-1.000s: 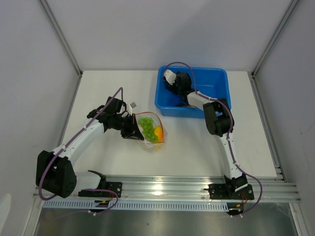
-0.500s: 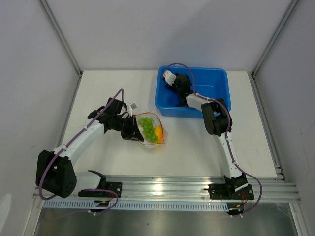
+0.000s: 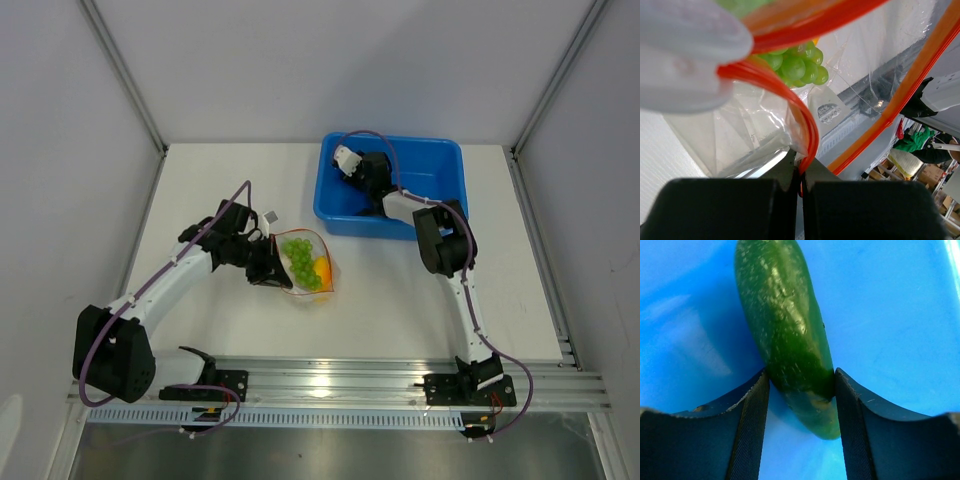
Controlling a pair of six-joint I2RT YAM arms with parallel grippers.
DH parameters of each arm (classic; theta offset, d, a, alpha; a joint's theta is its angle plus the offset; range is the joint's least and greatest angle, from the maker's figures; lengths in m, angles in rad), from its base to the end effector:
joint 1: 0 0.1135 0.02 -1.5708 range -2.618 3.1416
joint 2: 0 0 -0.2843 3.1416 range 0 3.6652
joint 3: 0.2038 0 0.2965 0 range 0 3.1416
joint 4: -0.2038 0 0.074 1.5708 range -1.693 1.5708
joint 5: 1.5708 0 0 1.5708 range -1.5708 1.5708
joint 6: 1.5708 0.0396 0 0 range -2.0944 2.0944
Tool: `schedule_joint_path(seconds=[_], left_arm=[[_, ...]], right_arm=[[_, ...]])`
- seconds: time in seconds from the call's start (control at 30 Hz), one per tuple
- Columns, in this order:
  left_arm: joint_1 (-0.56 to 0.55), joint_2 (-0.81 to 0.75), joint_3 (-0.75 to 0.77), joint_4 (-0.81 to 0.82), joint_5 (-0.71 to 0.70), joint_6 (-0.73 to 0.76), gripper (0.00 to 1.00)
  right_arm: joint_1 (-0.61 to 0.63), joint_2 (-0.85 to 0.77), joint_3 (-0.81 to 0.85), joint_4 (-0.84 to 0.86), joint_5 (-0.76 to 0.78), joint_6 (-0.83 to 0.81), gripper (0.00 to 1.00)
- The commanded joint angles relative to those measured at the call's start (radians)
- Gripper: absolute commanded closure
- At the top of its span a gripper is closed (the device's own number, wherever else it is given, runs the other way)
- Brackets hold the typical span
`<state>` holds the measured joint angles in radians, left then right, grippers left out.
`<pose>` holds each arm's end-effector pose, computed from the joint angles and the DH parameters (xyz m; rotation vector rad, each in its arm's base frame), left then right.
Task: Place the food in the zip-top bag and seal the zipper
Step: Pick up the fake vegetable from the bin.
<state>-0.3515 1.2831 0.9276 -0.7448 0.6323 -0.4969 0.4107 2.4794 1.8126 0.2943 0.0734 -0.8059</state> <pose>0.2552 -0.1185 0.2469 0.0154 2.7771 -1.0986 0.5652 0.2430 0.1146 -1.0777 1.6333 -0.3327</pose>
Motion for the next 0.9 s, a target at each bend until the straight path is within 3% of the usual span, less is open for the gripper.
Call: schedule_joint_path(seconds=[0.0,0.17,0.6,0.87], left_arm=[[-0.009,-0.014,0.001,0.013,0.014,0.001,0.99],[-0.009,-0.018,0.002,0.016,0.017,-0.002,0.99],[-0.009,-0.044,-0.004,0.036,0.027,-0.014,0.99],[-0.009,-0.050,-0.018,0.053,0.035,-0.012,0.99]], right_arm=[[0.005,-0.085,-0.064,-0.050,-0.061,0.024,0.83],[0.019,-0.161,-0.182,0.002,-0.054,-0.006,1.00],[0.028,-0.315,-0.219,-0.052,0.000,0.045,1.00],[0.054,-0.436,-0.208,-0.170,0.045,0.195,1.00]])
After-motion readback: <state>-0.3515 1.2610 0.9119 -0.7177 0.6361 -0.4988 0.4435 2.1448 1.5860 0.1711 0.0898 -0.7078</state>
